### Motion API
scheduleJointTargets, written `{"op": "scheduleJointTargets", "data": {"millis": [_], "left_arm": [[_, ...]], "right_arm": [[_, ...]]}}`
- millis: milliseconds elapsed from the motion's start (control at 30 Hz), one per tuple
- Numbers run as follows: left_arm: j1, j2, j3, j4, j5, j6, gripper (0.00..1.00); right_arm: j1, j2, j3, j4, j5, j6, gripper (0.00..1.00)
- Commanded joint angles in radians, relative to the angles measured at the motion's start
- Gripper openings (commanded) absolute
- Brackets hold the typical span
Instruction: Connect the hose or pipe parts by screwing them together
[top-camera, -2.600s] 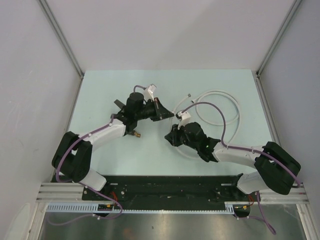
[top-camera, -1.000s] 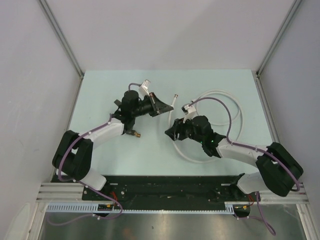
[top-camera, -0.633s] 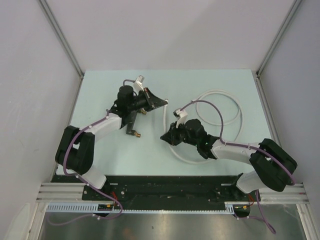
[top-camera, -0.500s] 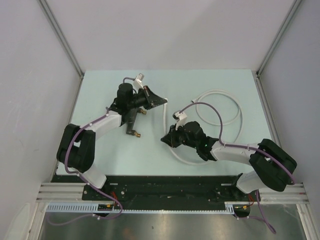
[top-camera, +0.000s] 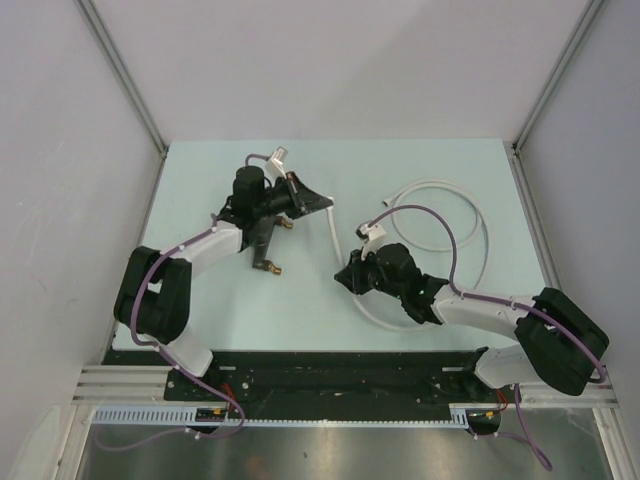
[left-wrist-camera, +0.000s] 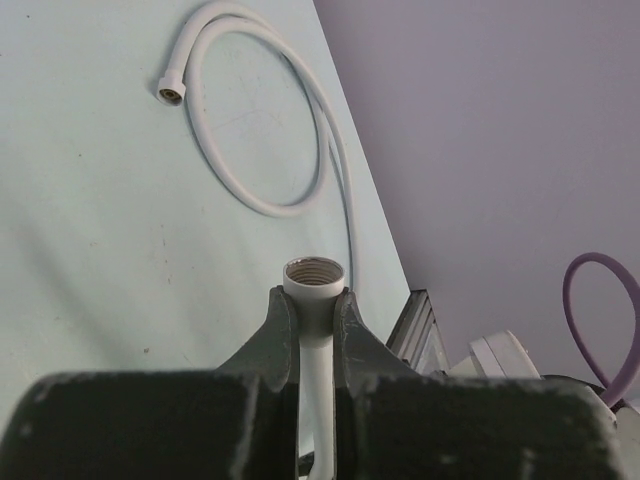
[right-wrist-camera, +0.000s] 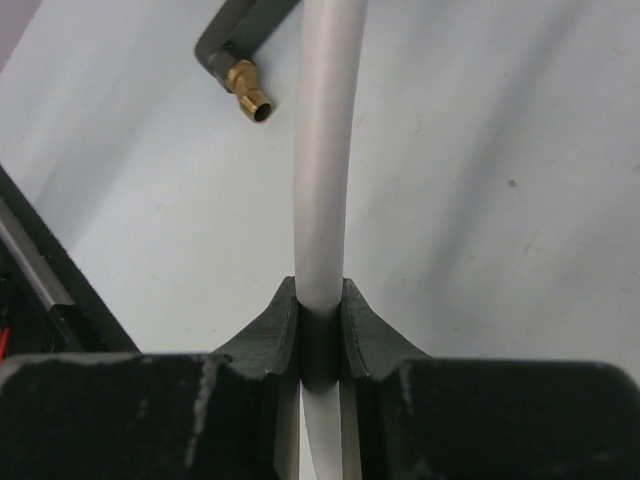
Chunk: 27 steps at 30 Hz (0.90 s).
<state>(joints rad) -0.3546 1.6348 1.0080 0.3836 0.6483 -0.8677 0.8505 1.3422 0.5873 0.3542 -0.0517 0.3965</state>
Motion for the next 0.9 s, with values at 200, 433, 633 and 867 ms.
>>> {"op": "scheduleJointTargets", "data": {"millis": [200,433,633,867], "left_arm": [[0.031,-0.036,-0.127,0.087,-0.196,-0.007,0.0],[-0.046,0.023,-0.212,0.087,-0.301,-0.002,0.0],[-0.078,0.025,-0.279,0.092,-0.467,-0.076,0.0],[-0.124,0.019,-0.324,0.098,-0.602,-0.163,0.0]], "right_arm": [[-0.1,0.008,-0.034,-0.225,0.069,0.039,0.0],[-0.106,-0.047,-0.034,-0.389,0.05,0.025,0.0],[-0.22,-0.008,-0.018,-0.465,0.136,0.071,0.05],[-0.266,0.177,0.118,-0.549,0.285,0.036,0.19]]}}
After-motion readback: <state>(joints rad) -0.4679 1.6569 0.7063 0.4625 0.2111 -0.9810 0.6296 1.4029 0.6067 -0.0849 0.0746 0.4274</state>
